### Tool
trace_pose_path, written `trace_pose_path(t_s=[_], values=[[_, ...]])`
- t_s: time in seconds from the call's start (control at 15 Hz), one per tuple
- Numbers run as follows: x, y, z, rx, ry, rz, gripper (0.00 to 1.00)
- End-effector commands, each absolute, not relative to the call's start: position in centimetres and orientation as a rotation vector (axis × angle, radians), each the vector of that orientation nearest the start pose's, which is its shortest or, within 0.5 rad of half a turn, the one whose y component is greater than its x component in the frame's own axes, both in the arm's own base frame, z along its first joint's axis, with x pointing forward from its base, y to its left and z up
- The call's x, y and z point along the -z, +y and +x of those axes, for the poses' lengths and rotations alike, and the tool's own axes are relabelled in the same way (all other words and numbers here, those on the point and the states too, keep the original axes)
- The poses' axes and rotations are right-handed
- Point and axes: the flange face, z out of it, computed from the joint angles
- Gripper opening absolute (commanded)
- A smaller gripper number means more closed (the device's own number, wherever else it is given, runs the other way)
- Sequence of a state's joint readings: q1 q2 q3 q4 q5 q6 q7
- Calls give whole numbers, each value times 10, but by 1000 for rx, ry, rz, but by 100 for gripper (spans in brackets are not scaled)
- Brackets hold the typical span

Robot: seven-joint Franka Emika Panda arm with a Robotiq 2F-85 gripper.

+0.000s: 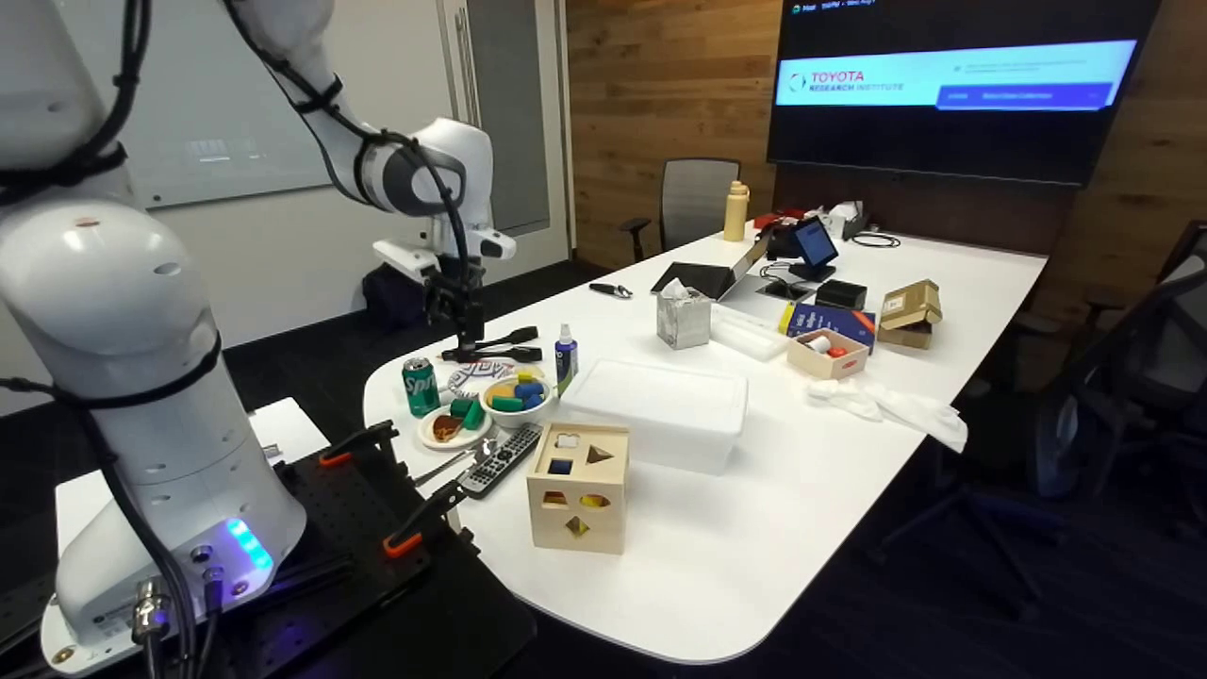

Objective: Use the spoon to stir the contents in the bowl

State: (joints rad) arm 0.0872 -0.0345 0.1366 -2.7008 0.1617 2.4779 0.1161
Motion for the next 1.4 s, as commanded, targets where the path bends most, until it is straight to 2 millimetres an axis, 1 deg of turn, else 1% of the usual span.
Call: trace_pose_path(t_s=[0.0, 0.07, 0.2, 0.33, 0.47, 0.6, 0.8, 1.07, 1.33], values=[[-148, 95, 378, -370, 115, -2989, 100], [-132, 97, 376, -380, 138, -2960, 100], [-108, 104, 371, -410, 174, -2913, 100], [-90, 110, 368, -435, 214, -2891, 100], [-73, 117, 370, -470, 222, -2871, 100], [-60, 121, 370, -497, 237, -2858, 100], [-40, 124, 367, -530, 318, -2867, 100], [-13, 127, 363, -477, 416, -2893, 100], [5, 127, 357, -433, 495, -2914, 100]])
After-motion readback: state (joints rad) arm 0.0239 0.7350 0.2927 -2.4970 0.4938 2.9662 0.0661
